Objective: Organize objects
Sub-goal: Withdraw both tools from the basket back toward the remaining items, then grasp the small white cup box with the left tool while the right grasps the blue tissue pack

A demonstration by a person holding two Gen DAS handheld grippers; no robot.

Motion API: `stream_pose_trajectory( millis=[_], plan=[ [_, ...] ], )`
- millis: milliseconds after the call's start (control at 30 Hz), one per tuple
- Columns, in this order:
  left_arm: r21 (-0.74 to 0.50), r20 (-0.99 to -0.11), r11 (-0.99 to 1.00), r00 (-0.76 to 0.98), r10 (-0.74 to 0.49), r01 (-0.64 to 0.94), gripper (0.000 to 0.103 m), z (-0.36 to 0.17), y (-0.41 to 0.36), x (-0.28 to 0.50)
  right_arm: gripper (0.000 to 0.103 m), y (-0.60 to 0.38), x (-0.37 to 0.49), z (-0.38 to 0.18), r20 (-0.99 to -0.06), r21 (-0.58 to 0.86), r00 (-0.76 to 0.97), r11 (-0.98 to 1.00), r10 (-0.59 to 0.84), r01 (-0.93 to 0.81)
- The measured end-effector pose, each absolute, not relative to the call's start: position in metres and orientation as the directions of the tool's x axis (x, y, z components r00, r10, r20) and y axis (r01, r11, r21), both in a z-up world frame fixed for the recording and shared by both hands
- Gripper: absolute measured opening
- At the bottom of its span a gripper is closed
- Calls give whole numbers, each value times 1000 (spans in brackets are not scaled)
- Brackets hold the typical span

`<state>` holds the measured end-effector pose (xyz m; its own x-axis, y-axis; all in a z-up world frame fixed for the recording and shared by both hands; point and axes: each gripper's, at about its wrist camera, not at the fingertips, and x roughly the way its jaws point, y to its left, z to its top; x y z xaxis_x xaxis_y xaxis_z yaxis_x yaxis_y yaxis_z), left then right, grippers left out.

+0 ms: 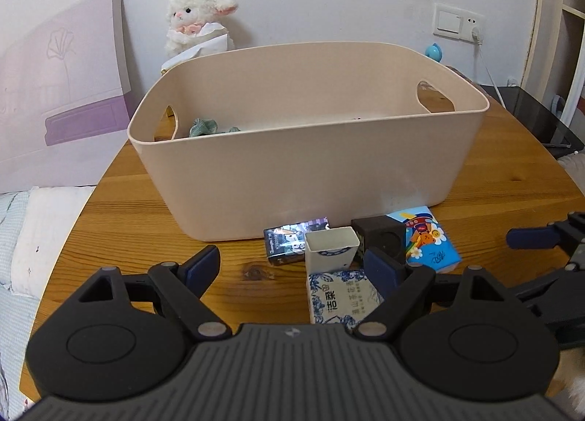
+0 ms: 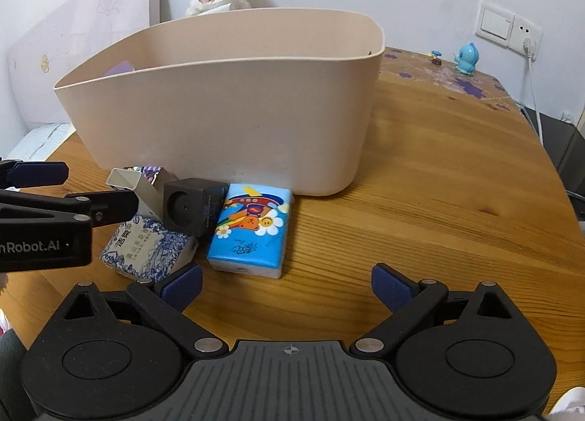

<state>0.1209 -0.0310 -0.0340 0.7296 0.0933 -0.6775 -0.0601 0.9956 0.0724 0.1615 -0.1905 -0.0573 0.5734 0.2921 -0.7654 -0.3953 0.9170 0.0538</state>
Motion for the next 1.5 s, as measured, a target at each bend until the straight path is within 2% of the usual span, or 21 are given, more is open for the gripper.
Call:
stream_pose_trajectory(
  millis=[333, 467, 567, 667, 733, 800, 1167, 1500],
  plan=[
    [79, -676, 993, 727, 117, -86, 87, -43, -34, 129, 94, -176, 171, -72, -769, 53, 571, 919, 287, -391],
    [77, -679, 993, 725, 116, -87, 82, -44, -34, 131, 84, -174, 173, -73, -762, 42, 583, 919, 283, -391],
    [69, -690, 994, 715, 111, -87, 74, -47, -34, 133, 69, -174, 172, -72, -757, 33, 590, 919, 280, -394],
    [59, -700, 994, 706, 107, -92, 58, -49, -32, 135, 62, -172, 171, -71, -760, 20, 590, 917, 274, -399],
    [51, -705, 995, 702, 100, -90, 44, -50, -31, 136, 56, -171, 171, -71, -758, 9, 591, 911, 275, -412],
    [51, -707, 995, 700, 97, -87, 35, -51, -30, 136, 44, -171, 169, -70, -758, 9, 589, 908, 280, -419],
    [24, -685, 997, 725, 69, -72, 33, -46, -24, 128, 42, -177, 159, -65, -761, 17, 579, 902, 292, -432],
    [14, -657, 998, 752, 57, -63, 33, -27, -20, 113, 42, -192, 140, -37, -718, 32, 622, 908, 313, -419]
  ],
)
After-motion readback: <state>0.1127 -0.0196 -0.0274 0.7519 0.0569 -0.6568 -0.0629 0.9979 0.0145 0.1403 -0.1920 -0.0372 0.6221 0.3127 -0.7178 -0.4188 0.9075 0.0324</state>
